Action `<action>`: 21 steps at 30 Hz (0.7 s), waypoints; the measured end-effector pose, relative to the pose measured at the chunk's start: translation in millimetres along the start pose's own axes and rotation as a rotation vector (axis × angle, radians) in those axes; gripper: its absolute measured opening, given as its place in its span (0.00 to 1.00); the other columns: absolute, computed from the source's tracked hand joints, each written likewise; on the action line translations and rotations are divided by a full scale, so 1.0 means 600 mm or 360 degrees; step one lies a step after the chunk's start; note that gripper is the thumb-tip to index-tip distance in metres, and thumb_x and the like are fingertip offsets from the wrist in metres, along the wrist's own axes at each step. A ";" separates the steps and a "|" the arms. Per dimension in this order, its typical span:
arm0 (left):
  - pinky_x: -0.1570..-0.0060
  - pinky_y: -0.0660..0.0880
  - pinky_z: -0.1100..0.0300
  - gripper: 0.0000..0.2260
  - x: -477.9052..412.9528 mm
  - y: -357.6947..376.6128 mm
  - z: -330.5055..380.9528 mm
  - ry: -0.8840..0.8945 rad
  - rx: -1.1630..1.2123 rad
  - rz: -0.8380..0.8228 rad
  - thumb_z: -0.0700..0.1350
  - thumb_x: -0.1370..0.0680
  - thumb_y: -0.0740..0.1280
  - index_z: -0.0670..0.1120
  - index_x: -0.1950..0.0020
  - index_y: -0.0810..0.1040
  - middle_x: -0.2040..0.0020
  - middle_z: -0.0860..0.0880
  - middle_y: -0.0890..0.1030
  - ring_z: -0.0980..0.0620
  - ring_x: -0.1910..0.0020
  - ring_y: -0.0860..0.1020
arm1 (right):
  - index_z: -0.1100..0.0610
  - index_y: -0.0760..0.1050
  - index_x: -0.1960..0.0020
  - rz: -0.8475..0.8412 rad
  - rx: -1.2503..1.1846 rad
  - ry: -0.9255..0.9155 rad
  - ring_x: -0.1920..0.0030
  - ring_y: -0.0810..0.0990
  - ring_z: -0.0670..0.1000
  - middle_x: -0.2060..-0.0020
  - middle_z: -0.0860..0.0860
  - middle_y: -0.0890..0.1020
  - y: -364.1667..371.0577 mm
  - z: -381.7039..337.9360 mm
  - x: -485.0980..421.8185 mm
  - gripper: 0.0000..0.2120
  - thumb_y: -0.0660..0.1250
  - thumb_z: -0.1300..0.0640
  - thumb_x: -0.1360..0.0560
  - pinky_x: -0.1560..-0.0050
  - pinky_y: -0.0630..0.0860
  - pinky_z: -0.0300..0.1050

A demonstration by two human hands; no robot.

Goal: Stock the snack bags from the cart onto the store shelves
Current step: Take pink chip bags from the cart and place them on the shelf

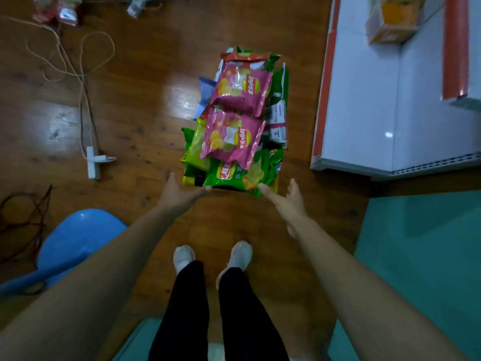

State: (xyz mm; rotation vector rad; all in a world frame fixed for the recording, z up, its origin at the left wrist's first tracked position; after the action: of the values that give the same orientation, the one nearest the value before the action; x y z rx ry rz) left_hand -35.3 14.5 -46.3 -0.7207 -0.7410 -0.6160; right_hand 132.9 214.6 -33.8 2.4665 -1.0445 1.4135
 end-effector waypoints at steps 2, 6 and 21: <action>0.33 0.66 0.40 0.50 -0.027 -0.002 -0.009 -0.0033 0.0098 0.0028 0.60 0.36 0.75 0.46 0.23 0.51 0.23 0.44 0.58 0.40 0.27 0.62 | 0.50 0.46 0.22 0.0017 -0.0071 0.0040 0.24 0.57 0.55 0.23 0.52 0.54 0.009 0.006 -0.022 0.47 0.71 0.42 0.30 0.29 0.60 0.54; 0.39 0.68 0.49 0.22 -0.048 0.008 -0.031 -0.0132 0.0332 -0.0040 0.41 0.19 0.59 0.44 0.25 0.59 0.35 0.44 0.69 0.42 0.35 0.70 | 0.52 0.55 0.23 0.0111 -0.0298 0.0232 0.26 0.60 0.56 0.24 0.52 0.59 0.023 0.033 -0.041 0.25 0.56 0.51 0.18 0.28 0.60 0.54; 0.51 0.80 0.46 0.16 -0.126 -0.027 -0.015 -0.0202 0.0281 0.0375 0.43 0.23 0.67 0.40 0.36 0.76 0.55 0.39 0.80 0.42 0.61 0.81 | 0.57 0.74 0.34 0.0687 -0.0363 0.0381 0.56 0.81 0.56 0.44 0.57 0.81 0.030 0.033 -0.121 0.18 0.65 0.65 0.23 0.52 0.81 0.51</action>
State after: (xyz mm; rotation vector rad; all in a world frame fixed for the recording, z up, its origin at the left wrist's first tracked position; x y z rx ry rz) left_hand -87.9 16.3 -103.4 -0.6757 -0.8028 -0.2888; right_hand 112.1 229.6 -106.6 1.9304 -1.6403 1.5433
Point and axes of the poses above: each hand's wrist, its own x-axis away from the middle knuckle, its own y-axis out of the palm, z = x × y, the point moved 6 cm from there along -x, towards the middle knuckle
